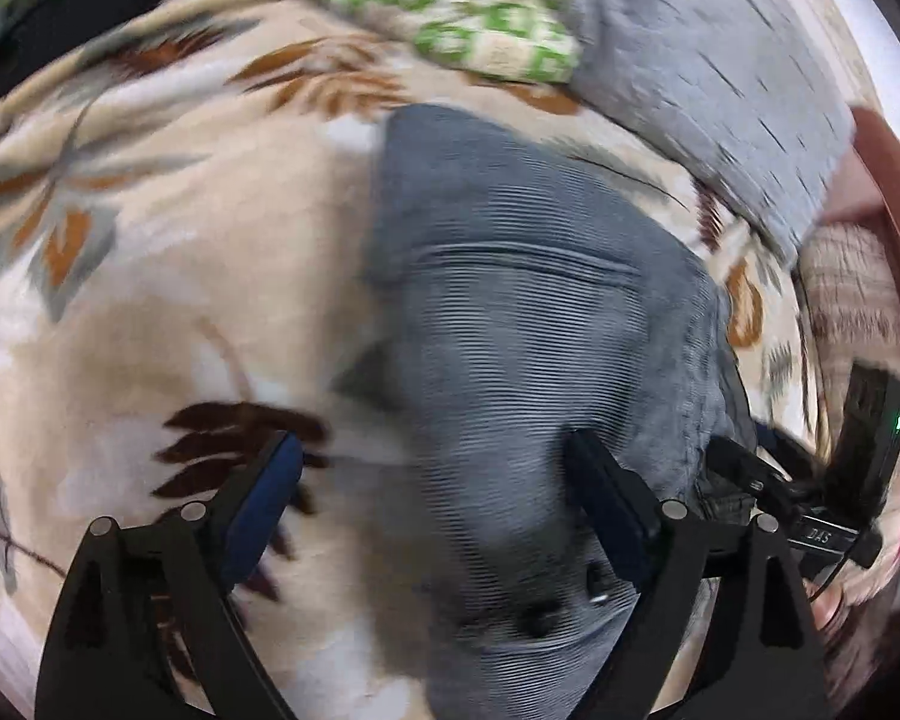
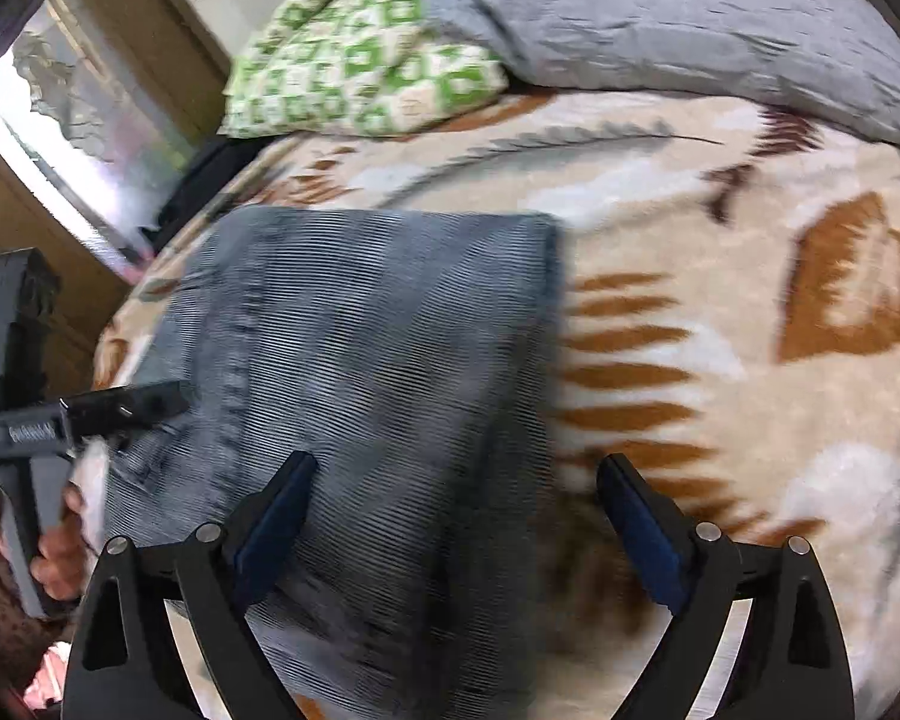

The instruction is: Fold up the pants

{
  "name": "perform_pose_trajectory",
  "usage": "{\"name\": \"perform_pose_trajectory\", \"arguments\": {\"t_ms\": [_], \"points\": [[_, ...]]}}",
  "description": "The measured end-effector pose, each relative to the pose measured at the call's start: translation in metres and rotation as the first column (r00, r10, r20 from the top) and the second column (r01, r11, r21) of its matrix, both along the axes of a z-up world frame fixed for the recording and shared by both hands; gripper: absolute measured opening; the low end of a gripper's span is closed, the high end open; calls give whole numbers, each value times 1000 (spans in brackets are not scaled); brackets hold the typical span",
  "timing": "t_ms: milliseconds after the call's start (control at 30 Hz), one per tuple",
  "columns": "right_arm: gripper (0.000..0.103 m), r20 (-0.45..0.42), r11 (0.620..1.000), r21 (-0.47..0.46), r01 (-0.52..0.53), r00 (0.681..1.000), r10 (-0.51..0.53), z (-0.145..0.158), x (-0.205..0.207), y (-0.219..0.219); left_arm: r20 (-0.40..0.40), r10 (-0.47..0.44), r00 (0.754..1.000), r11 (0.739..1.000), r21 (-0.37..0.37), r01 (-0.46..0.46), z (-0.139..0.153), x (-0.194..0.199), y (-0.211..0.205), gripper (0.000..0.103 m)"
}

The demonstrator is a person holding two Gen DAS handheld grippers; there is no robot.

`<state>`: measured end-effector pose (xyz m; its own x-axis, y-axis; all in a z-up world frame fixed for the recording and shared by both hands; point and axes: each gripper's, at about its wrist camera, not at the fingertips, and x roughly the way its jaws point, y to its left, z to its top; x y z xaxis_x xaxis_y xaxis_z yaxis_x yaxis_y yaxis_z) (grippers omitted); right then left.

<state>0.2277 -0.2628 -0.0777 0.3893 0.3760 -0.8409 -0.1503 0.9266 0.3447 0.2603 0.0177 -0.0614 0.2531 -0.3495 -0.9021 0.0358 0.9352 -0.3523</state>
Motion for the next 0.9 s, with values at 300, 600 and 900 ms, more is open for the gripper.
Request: {"name": "perform_pose_trajectory", "arguments": {"t_ms": [300,600,900], "points": [[98,29,994,23,111,993,-112,63,-56,-21,136,66,989,984,157,-88,56,-72,13,91],[103,-127,985,-103,137,981,-150,65,-161,12,181,6,983,970,238,-49,49,-166,-7,91],[103,87,929,-276,247,969,-231,90,-238,18,298,-80,951,940,341,-28,63,-213,-31,91]]}}
